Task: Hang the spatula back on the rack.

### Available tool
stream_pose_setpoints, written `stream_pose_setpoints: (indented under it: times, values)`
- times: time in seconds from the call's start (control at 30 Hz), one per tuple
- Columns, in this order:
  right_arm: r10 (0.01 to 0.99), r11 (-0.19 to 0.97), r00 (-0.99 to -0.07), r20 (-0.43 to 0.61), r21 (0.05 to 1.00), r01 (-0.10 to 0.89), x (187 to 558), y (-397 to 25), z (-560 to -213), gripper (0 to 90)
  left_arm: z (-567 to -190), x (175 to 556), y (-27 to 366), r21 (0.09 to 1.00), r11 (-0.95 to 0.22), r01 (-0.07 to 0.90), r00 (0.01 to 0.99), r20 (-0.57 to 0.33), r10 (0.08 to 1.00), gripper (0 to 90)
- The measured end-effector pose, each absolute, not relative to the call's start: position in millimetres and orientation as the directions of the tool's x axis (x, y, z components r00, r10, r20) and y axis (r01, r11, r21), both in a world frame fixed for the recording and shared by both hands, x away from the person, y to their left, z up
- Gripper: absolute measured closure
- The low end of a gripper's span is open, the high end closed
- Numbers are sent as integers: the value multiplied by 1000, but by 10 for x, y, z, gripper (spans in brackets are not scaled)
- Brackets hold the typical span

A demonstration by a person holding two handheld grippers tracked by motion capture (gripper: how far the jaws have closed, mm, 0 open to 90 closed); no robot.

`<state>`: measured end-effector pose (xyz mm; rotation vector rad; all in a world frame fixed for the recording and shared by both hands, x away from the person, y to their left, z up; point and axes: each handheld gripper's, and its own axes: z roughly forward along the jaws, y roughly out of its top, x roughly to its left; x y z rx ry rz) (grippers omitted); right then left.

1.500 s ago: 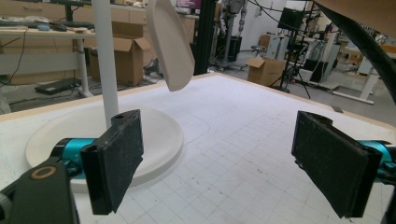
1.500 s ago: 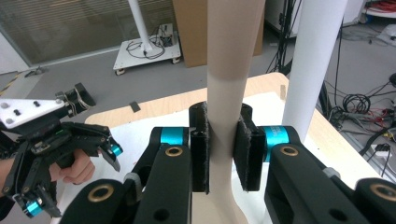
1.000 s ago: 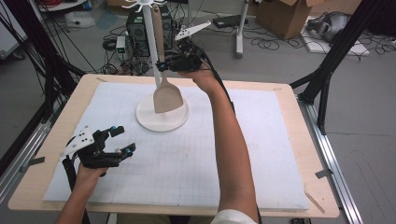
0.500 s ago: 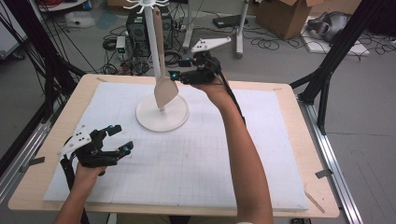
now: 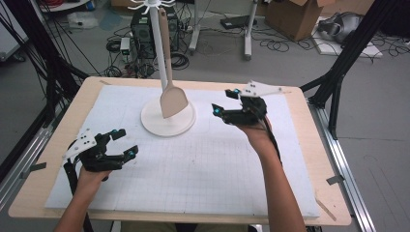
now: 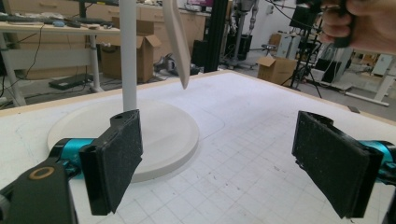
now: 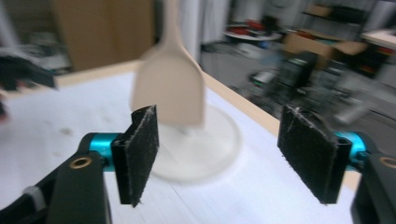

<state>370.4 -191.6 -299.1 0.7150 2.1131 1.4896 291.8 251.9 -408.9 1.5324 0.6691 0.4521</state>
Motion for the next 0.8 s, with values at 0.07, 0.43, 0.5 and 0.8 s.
stream_pose_setpoints:
  times: [0.07,0.43,0.5,0.8]
  values:
    - [681,284,-729,-71,943,174,3595,-2053,-3099,241,-4095,2930,2515,990,10,142,744,-113,659,167]
    - [785,264,-614,-84,941,209,2992,-2751,-3756,193,-4136,2954,2480,989,9,150,729,-116,675,167]
    - [808,244,-585,-74,945,216,2891,-2842,-3881,191,-4154,2958,2477,988,10,155,725,-121,678,168]
    - [852,204,-521,-43,945,255,2648,-3003,-4278,174,-4232,2946,2462,986,9,165,716,-126,687,169]
